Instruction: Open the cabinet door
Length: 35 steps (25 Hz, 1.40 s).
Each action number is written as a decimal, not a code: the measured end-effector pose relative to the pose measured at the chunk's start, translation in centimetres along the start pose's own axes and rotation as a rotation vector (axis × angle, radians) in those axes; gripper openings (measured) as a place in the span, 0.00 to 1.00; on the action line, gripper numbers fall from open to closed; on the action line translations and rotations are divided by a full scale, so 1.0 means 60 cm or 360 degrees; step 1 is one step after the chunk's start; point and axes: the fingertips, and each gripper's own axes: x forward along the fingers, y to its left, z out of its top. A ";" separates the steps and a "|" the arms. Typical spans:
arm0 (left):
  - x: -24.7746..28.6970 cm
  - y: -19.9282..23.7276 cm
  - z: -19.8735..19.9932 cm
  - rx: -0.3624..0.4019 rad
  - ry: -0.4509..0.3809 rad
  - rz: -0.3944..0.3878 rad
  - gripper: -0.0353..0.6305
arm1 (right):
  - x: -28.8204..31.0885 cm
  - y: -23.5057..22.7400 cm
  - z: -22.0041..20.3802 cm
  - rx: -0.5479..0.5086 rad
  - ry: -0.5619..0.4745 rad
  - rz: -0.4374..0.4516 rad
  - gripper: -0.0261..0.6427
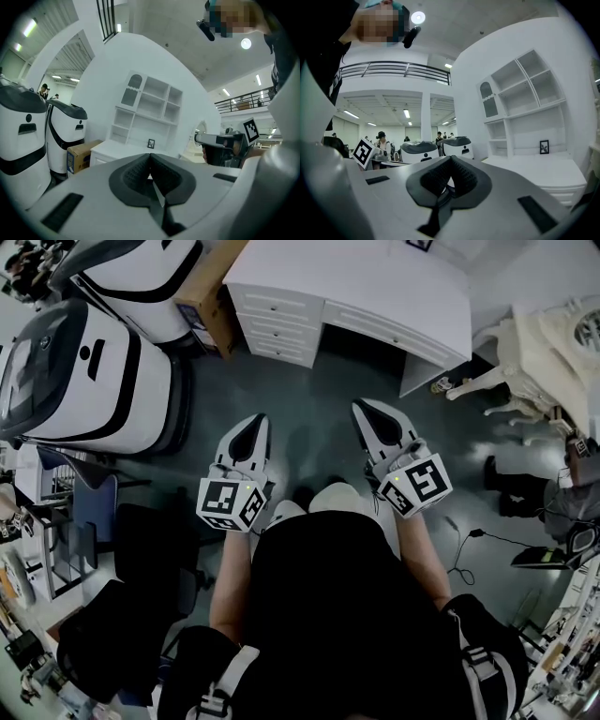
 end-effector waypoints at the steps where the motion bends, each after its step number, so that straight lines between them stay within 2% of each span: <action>1: 0.002 0.001 -0.001 -0.0005 0.0002 0.0002 0.09 | 0.003 -0.001 -0.002 0.0030 0.0000 0.0017 0.06; 4: 0.011 0.005 -0.009 -0.0026 0.0025 0.0005 0.09 | 0.013 -0.004 -0.005 0.0138 -0.0019 0.0053 0.06; 8: 0.035 0.011 -0.024 -0.0051 0.0072 -0.0007 0.09 | 0.029 -0.023 -0.018 0.0124 0.0011 0.0017 0.07; 13: 0.095 0.032 -0.035 -0.0078 0.0132 -0.0004 0.09 | 0.072 -0.067 -0.035 0.0188 0.0054 0.0021 0.07; 20: 0.208 0.073 -0.013 -0.0064 0.0231 0.0009 0.09 | 0.172 -0.151 -0.031 0.0239 0.0049 0.0105 0.07; 26: 0.292 0.112 0.002 -0.0101 0.0289 0.0049 0.09 | 0.243 -0.225 -0.029 0.0276 0.0040 0.0158 0.07; 35: 0.344 0.164 -0.001 -0.0099 0.0353 0.0106 0.09 | 0.308 -0.280 -0.050 0.0353 0.0076 0.0152 0.07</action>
